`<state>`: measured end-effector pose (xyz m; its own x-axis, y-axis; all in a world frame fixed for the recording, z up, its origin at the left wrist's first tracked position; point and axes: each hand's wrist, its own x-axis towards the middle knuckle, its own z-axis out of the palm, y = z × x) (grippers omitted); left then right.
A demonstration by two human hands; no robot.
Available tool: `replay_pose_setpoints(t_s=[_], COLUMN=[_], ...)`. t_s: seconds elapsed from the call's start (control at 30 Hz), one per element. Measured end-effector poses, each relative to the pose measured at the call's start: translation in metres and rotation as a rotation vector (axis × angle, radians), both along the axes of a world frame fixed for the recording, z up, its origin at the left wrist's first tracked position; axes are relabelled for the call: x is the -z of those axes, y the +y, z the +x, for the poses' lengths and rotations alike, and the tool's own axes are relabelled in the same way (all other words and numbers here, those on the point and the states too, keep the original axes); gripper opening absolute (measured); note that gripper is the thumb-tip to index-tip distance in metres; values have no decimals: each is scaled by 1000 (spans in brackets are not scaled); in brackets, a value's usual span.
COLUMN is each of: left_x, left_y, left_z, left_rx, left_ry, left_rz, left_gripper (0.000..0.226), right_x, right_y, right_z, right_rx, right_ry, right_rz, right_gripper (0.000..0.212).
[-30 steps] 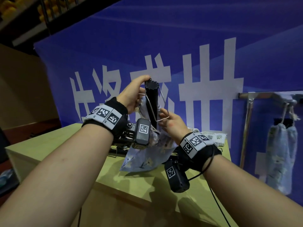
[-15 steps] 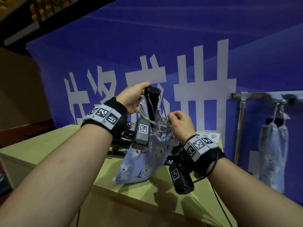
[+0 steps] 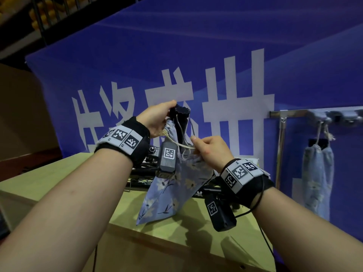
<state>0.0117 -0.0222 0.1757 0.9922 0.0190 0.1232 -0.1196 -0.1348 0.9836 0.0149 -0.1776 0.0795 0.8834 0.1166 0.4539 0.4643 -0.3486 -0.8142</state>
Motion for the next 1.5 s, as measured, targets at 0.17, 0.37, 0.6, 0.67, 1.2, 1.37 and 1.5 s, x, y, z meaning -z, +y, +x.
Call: replay_pose_setpoints(t_s=[0.17,0.37,0.6,0.67,1.2,1.37,1.5], left_x=[1,3,4,3,9,8,10], left_y=[-2,-13,-22,-24,-33,-38,-42], left_z=[-2,-4,-3,-5,-5,-9,-9], left_rx=[16,34,42,44,76,104,98], left_ry=[21,-26,-9,2,33,61,61], left_rz=[-13,4,40,43,89,96,96], left_gripper=[33,26,29,28,35,38,35], right_x=[-4,-1,2,4,2,-3,-10], right_y=[-12,-17,-27,-27,-43,-51,-53], right_z=[8,13,23,29,34,30,27], right_rx=[86,177,123,71,37,-14,-111], right_ry=[48,29,139,210,229,266,357], right_rz=[-341,-138,-111,-158,263,366,598], right_gripper=[49,38,59,57,13,17,23])
